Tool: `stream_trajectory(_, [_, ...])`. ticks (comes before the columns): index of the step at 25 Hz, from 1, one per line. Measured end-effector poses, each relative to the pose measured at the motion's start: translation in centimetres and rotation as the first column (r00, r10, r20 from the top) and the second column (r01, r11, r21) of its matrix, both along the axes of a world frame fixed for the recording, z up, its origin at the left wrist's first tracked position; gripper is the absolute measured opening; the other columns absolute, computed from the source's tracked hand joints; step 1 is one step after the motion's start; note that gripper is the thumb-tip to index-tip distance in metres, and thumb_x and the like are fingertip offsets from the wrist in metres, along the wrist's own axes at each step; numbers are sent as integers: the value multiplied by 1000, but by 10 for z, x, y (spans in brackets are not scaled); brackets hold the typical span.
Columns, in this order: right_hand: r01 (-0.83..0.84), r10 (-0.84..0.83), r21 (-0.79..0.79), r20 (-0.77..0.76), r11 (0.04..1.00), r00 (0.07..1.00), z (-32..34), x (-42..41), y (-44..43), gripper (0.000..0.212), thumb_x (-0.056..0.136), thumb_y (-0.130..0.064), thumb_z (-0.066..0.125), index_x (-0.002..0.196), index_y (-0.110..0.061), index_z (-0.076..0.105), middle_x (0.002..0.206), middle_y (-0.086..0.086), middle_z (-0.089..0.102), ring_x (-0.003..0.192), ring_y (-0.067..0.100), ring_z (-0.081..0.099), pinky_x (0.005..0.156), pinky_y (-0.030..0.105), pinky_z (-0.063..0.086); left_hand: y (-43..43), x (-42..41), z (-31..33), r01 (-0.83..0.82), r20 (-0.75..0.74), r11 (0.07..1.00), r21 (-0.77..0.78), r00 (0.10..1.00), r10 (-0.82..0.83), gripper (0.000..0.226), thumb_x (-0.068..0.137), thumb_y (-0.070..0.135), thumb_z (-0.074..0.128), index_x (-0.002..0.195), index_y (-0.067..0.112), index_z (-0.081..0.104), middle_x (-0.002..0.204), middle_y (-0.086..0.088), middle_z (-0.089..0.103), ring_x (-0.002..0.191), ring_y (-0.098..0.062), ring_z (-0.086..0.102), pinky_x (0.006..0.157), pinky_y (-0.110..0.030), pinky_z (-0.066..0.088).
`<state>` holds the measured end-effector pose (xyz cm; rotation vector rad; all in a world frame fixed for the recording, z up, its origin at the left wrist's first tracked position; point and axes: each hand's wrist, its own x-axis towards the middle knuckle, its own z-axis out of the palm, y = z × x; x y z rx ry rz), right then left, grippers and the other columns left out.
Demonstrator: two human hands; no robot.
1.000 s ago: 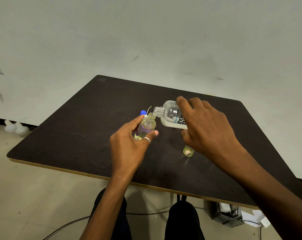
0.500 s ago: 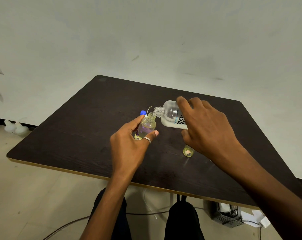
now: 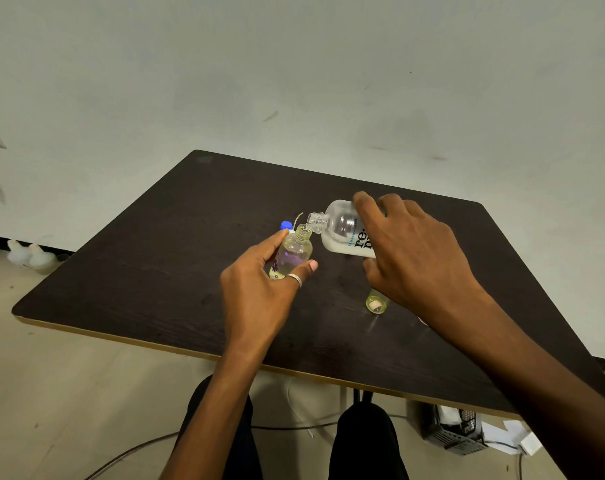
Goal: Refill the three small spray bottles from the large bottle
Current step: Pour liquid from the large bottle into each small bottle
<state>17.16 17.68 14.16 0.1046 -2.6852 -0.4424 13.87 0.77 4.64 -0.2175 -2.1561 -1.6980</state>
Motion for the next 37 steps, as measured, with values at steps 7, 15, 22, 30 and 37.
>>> stream_trajectory(7, [-6,6,-9,6,1000,1000,1,0,-1,77,79,-35,68,141,-23,24,124,5,50,106,24,54,66,29,32,0,0,0,2,-2,1000,6,1000,-2,59,70,30,88,125,22,68,103,22,65,94,23,57,75,2,42])
stream_trajectory(15, [-1,1,-20,10,1000,1000,1,0,0,77,79,-36,68,141,-24,23,125,4,50,104,23,54,65,28,32,0,0,0,-4,12,1000,3,1000,4,59,71,31,88,126,23,68,106,21,66,93,23,56,75,3,41])
stream_trajectory(22, [-10,12,-77,28,997,1000,-2,-1,1,74,78,-35,69,138,-24,27,117,2,52,97,21,55,60,29,36,1,-1,0,-5,26,1000,16,1000,4,60,71,33,87,127,24,67,108,18,68,94,22,57,74,3,42])
stream_trajectory(30, [-36,43,-261,19,965,999,-17,0,-3,68,75,-39,69,132,-26,35,107,1,57,86,20,59,58,29,44,-1,-2,1,5,20,999,44,1000,-6,60,71,33,88,127,25,67,112,14,72,100,10,63,76,-2,46])
stream_trajectory(37, [-40,54,-449,17,893,998,-38,-5,-4,63,76,-46,69,129,-28,39,107,-2,60,85,18,61,67,28,47,-4,-6,1,22,11,999,35,1000,-23,57,72,32,87,125,25,69,110,14,72,98,5,66,79,-5,49])
